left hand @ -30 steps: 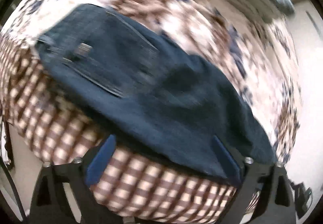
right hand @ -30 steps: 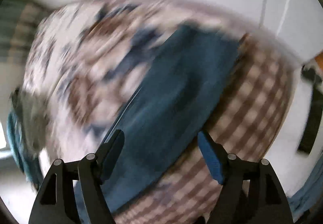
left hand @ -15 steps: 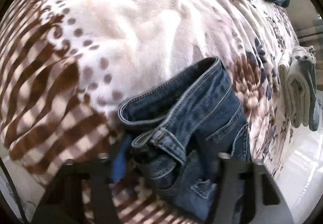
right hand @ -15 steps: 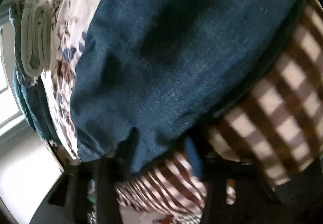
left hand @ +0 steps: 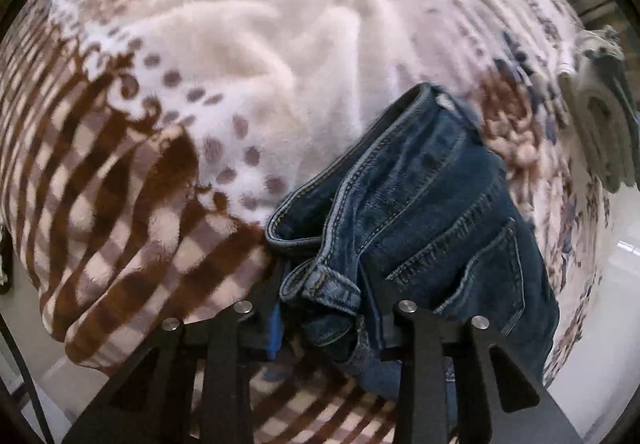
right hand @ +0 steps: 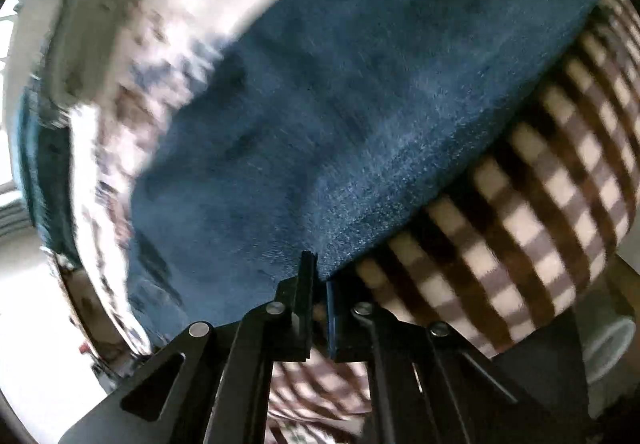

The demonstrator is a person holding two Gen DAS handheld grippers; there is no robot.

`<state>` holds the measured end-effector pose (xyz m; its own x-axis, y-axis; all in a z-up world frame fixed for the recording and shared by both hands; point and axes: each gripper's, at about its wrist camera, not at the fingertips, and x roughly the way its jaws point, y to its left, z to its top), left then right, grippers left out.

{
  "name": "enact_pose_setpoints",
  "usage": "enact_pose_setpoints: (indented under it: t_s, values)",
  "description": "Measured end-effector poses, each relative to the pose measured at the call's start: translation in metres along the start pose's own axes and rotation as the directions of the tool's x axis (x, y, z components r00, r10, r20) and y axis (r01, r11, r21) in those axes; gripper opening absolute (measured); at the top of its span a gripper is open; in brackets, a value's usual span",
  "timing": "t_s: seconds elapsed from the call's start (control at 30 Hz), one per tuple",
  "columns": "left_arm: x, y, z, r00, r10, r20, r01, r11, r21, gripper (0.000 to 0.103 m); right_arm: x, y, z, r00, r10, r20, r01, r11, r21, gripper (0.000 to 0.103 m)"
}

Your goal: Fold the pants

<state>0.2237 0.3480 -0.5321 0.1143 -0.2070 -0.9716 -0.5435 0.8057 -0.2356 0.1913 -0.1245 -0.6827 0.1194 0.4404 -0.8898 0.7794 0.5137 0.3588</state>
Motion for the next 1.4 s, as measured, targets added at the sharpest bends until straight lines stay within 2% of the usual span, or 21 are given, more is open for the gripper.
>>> enact_pose_setpoints:
  t_s: [0.07,0.13,0.2,0.27,0.37,0.43,0.5,0.57,0.63,0.67,0.7,0.73,0.77,0.83,1.0,1.1,1.13,1.2,1.27,1.33,1.4]
  values:
    - [-0.008,-0.002,0.001,1.0,-0.007,-0.017,0.007,1.0,0.002,0.034,0.015,-0.008,0.012,0.993,-0.03,-0.113,0.032,0.999,0.017,0.017]
    - [-0.03,-0.008,-0.01,1.0,0.001,-0.018,-0.001,1.0,0.024,0.034,0.007,-0.001,0.017,0.986,-0.028,-0.167,0.028,1.0,-0.003,0.021]
    - [-0.054,-0.022,-0.03,1.0,0.014,-0.009,-0.014,0.997,0.074,0.042,-0.011,0.022,0.018,0.982,-0.061,-0.181,0.04,0.992,-0.119,0.066]
    - [-0.068,-0.043,-0.055,1.0,-0.008,-0.023,0.01,0.994,0.106,0.058,-0.033,0.049,0.016,0.983,-0.06,-0.175,0.018,0.973,-0.231,0.078]
    - [-0.066,-0.08,-0.079,0.996,-0.072,-0.058,0.08,0.986,0.146,0.064,-0.048,0.11,0.028,0.982,-0.048,-0.182,-0.036,0.901,-0.432,0.078]
    - [-0.05,-0.113,-0.085,0.991,-0.089,-0.098,0.103,0.982,0.159,0.064,-0.033,0.155,0.045,0.978,-0.045,-0.204,-0.077,0.832,-0.55,0.078]
    - [-0.033,-0.133,-0.08,0.985,-0.115,-0.13,0.13,0.986,0.105,0.064,-0.012,0.188,0.065,0.969,-0.044,-0.245,-0.123,0.77,-0.626,0.078]
    - [-0.016,-0.146,-0.072,0.981,-0.132,-0.144,0.137,0.99,0.028,0.064,0.029,0.222,0.083,0.938,-0.079,-0.338,-0.183,0.713,-0.677,0.078]
    - [-0.003,-0.154,-0.066,0.979,-0.121,-0.166,0.117,0.993,-0.032,0.064,0.067,0.245,0.09,0.889,-0.118,-0.442,-0.255,0.673,-0.694,0.077]
    - [0.002,-0.154,-0.063,0.975,-0.136,-0.177,0.125,0.99,-0.073,0.064,0.082,0.254,0.09,0.872,-0.145,-0.467,-0.271,0.651,-0.709,0.068]
    - [0.007,-0.156,-0.059,0.969,-0.151,-0.193,0.133,0.986,-0.105,0.064,0.091,0.26,0.091,0.862,-0.161,-0.481,-0.287,0.628,-0.724,0.042]
    - [0.014,-0.158,-0.053,0.965,-0.15,-0.213,0.123,0.983,-0.137,0.064,0.098,0.266,0.085,0.857,-0.192,-0.478,-0.294,0.579,-0.76,0.028]
    - [0.022,-0.16,-0.047,0.954,-0.179,-0.24,0.136,0.973,-0.185,0.064,0.103,0.269,0.083,0.857,-0.209,-0.471,-0.293,0.554,-0.78,0.019]
    - [0.031,-0.163,-0.044,0.939,-0.191,-0.285,0.124,0.963,-0.238,0.064,0.098,0.268,0.077,0.849,-0.208,-0.486,-0.322,0.526,-0.787,0.014]
    - [0.056,-0.175,-0.042,0.907,-0.183,-0.38,0.071,0.955,-0.289,0.064,0.081,0.256,0.075,0.827,-0.12,-0.549,-0.413,0.533,-0.738,0.007]
    - [0.066,-0.18,-0.042,0.911,-0.116,-0.396,0.007,0.964,-0.267,0.063,0.073,0.242,0.074,0.785,-0.073,-0.616,-0.484,0.548,-0.682,0.007]
    - [0.067,-0.179,-0.042,0.917,-0.103,-0.385,-0.004,0.963,-0.269,0.063,0.076,0.238,0.069,0.759,-0.07,-0.648,-0.512,0.551,-0.659,0.007]
    - [0.066,-0.178,-0.043,0.93,-0.059,-0.364,-0.034,0.969,-0.245,0.04,0.073,0.227,0.073,0.738,-0.065,-0.672,-0.527,0.567,-0.633,0.008]
    - [0.064,-0.175,-0.046,0.94,-0.04,-0.338,-0.039,0.974,-0.225,0.031,0.087,0.22,0.083,0.689,-0.044,-0.723,-0.541,0.633,-0.554,0.01]
    - [0.058,-0.175,-0.05,0.947,-0.033,-0.318,-0.033,0.979,-0.2,0.027,0.098,0.211,0.1,0.642,0.018,-0.767,-0.546,0.713,-0.44,0.021]
    - [0.05,-0.172,-0.051,0.952,-0.039,-0.304,-0.022,0.981,-0.195,0.026,0.106,0.203,0.116,0.599,0.078,-0.797,-0.544,0.769,-0.334,0.061]
